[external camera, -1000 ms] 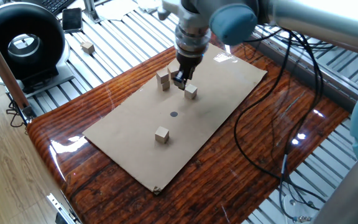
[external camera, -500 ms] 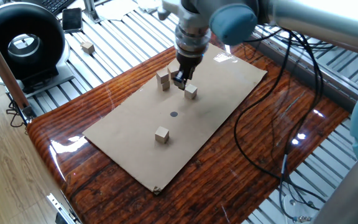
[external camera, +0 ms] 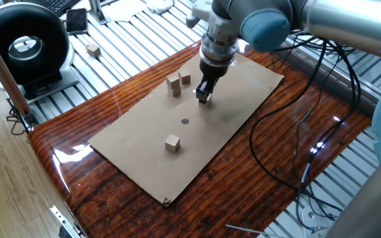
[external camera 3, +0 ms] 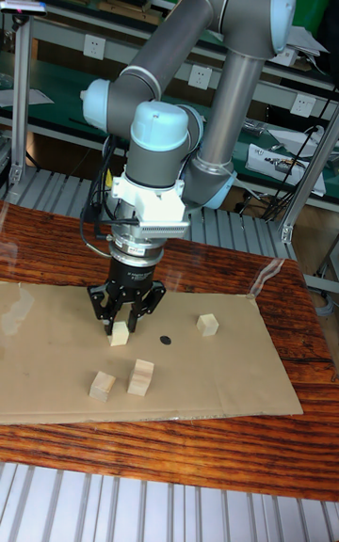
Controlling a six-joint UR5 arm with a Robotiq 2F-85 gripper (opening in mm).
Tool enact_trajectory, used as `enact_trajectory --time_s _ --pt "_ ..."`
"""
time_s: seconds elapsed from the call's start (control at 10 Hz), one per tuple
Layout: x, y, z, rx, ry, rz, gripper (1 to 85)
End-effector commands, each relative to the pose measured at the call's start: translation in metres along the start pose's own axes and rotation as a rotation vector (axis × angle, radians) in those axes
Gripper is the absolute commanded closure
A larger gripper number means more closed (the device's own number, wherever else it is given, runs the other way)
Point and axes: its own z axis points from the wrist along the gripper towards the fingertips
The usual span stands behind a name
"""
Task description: Stack the blocks in a vertical line of five
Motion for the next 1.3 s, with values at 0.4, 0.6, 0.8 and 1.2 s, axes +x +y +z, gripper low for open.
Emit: enact_trajectory --time_s 0.4,0.6,0.8,1.2 --pt "-0.006 -0.002 -0.046 -0.045 0.037 0.120 75.3" --pt "-0.021 -0.003 -0.070 -0.065 0.043 0.178 79.7" --pt "-0.060 0.002 -0.094 -0.075 -0.036 0.306 84.7" --pt "-0.099 0.007 -0.093 -0.081 -0.122 0.495 84.7"
